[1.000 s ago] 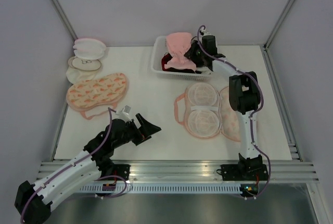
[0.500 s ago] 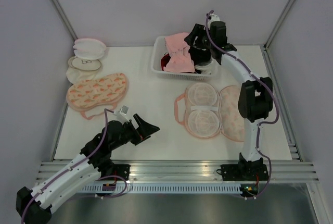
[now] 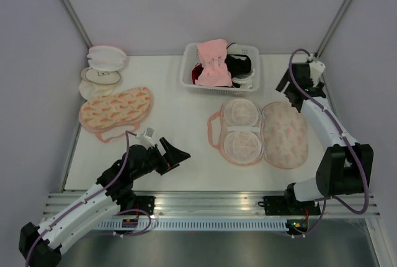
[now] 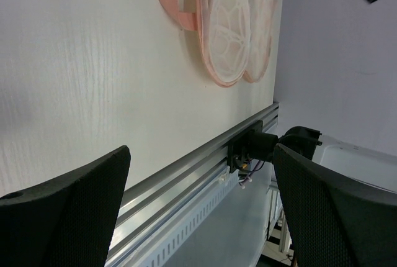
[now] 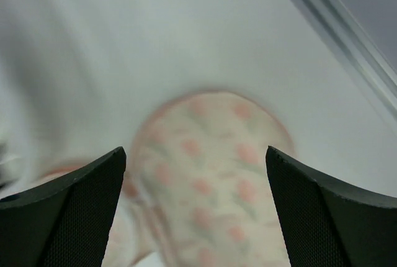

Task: Unzip the laundry bag and remove the bra

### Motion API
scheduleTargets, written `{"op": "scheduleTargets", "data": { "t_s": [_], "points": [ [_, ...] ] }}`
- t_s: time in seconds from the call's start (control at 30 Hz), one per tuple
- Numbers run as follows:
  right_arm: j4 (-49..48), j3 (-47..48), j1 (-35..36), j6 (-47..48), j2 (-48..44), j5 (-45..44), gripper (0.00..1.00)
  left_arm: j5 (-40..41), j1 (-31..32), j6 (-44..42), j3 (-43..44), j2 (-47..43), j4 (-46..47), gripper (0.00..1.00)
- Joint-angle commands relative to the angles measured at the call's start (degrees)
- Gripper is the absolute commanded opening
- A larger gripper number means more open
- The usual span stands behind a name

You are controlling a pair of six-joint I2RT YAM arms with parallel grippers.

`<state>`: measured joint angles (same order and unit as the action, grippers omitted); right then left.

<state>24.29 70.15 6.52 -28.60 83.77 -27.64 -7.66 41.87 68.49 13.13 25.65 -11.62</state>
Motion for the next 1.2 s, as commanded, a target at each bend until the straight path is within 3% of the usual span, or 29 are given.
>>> {"op": "scheduleTargets", "data": {
  "t_s": [0.0,0.27,0.5,0.73,1.03,1.17],
  "points": [
    [4.72,-10.89,-10.28,-2.87,-5.0,-0.77,0.98,-2.71,-0.12,-0.99,-1.35,0.54,3.61,1.0],
    [3.75,-25.41,-20.75,-2.07,-13.63,5.66,0.98,-5.96,-0.12,-0.02,-3.72,1.42,9.06,1.0],
    [3.22,-29.28,-21.91,-2.25,-14.6,11.11,0.94,-6.75,-0.12,1.12,-6.26,0.45,13.9,1.0],
    [2.34,-31.65,-21.99,-2.51,-11.79,9.89,0.91,-8.6,-0.12,2.17,-8.38,1.6,18.29,1.0],
    [1.81,-32.53,-22.34,-6.46,-7.05,1.72,0.92,-9.13,-0.12,2.61,-8.99,1.51,18.91,1.0],
    [0.14,-32.45,-23.13,-6.47,-3.88,4.26,0.92,-9.13,-0.12,3.05,-9.35,1.51,19.09,1.0]
  ]
}}
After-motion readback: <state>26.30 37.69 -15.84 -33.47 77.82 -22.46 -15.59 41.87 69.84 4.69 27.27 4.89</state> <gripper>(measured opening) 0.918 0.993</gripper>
